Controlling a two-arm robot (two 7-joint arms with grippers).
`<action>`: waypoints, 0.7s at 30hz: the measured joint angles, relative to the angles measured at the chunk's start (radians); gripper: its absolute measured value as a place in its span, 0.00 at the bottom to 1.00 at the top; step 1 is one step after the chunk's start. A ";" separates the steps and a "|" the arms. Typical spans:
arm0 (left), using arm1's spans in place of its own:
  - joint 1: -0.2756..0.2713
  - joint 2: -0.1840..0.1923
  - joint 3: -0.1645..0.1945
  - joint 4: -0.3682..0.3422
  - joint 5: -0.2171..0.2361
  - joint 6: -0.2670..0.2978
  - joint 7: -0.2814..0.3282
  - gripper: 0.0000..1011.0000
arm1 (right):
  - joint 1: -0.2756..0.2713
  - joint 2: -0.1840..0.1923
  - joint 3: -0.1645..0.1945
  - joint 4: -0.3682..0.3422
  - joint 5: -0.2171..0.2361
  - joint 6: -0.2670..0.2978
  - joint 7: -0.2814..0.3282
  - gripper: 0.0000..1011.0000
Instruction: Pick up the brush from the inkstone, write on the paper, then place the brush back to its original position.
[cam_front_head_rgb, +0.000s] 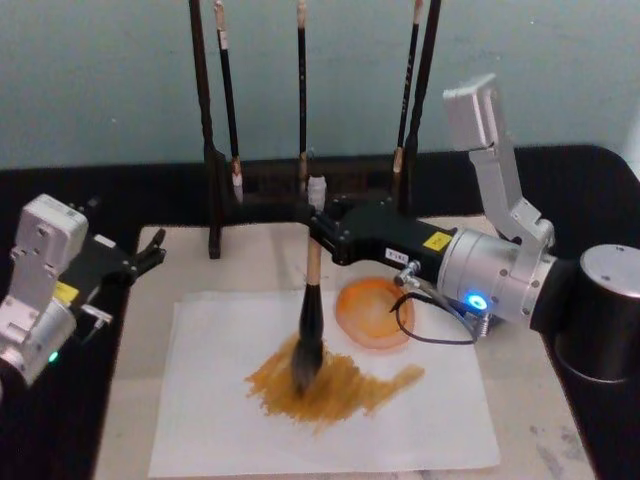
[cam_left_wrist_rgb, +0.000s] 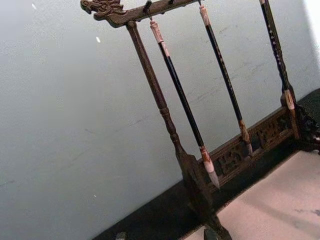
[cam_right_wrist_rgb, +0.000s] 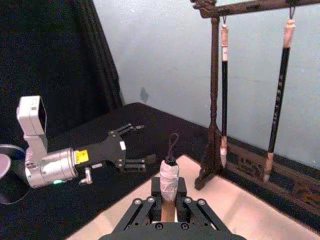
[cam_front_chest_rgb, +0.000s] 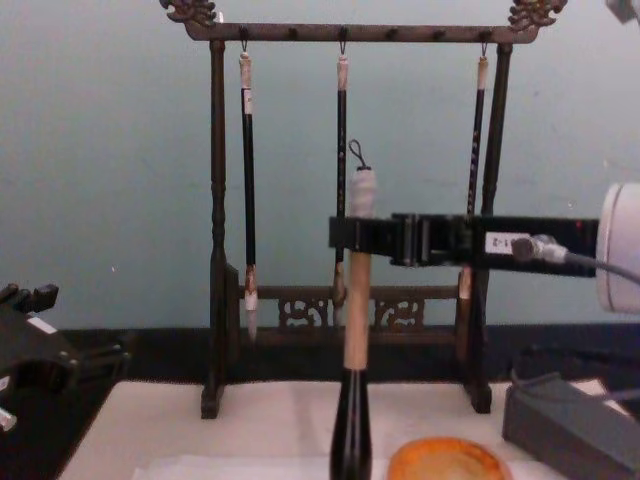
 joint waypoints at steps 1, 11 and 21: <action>0.000 0.000 0.000 0.000 0.000 0.000 0.000 1.00 | -0.004 -0.001 0.004 0.004 -0.001 0.001 0.001 0.15; 0.000 0.000 0.000 0.000 0.000 0.000 0.000 1.00 | -0.024 0.000 0.036 0.008 -0.021 0.003 -0.003 0.15; 0.000 0.000 0.000 0.000 0.000 0.000 0.000 1.00 | -0.033 -0.010 0.069 0.016 -0.054 0.007 -0.011 0.15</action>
